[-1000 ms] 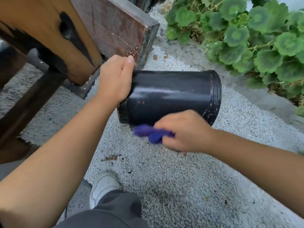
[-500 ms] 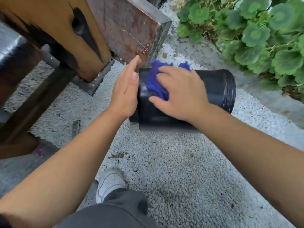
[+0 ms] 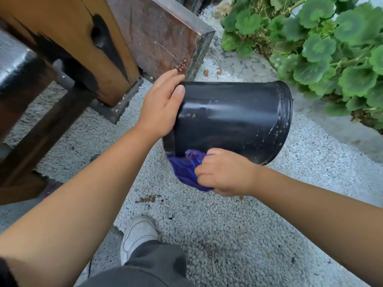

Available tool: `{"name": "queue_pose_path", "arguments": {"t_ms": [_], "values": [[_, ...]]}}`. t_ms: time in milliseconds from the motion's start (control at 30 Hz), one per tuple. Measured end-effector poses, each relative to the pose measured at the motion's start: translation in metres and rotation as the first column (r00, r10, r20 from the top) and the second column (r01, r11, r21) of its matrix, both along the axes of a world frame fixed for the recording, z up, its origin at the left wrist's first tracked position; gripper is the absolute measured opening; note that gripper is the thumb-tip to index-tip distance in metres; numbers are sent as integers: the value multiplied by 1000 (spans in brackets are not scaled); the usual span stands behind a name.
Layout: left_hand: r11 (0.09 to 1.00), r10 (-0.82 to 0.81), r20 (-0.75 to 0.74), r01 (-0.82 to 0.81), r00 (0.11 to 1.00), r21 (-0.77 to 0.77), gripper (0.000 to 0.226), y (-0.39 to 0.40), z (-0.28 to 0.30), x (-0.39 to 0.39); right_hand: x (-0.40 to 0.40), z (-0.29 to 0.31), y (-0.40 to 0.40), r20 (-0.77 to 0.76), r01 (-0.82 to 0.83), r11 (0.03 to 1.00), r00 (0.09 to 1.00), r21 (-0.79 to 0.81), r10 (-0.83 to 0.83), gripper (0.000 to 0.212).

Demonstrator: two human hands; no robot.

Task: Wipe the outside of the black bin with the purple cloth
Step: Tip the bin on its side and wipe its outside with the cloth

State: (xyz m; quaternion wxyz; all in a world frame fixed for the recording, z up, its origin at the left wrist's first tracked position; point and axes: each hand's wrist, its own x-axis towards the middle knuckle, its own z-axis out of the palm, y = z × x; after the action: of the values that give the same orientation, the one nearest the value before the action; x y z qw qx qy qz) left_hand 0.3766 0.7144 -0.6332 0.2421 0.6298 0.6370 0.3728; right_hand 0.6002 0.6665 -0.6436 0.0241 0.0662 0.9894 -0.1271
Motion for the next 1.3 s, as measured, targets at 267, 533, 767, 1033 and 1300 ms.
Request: {"name": "queue_pose_path", "arguments": {"t_ms": [267, 533, 767, 1033, 1300], "values": [[999, -12, -686, 39, 728, 24, 56, -1, 12, 18, 48, 49, 16, -28, 280, 951, 958, -127, -286, 14], [994, -76, -750, -8, 657, -107, 73, 27, 9, 35, 90, 108, 97, -369, 789, 432, 280, -438, -886, 42], [994, -108, -742, 60, 662, -91, 69, 49, 0, 23, 44, 56, 128, -237, 867, 438, 386, -236, -891, 32], [993, -121, -747, 77, 654, -94, 70, 56, -2, 23, 50, 33, 99, -301, 820, 558, 568, 128, -766, 8], [992, -125, -750, 85, 650, -92, 69, 63, -4, 24, 39, -29, 23, -359, 789, 612, 586, 51, -726, 38]]}}
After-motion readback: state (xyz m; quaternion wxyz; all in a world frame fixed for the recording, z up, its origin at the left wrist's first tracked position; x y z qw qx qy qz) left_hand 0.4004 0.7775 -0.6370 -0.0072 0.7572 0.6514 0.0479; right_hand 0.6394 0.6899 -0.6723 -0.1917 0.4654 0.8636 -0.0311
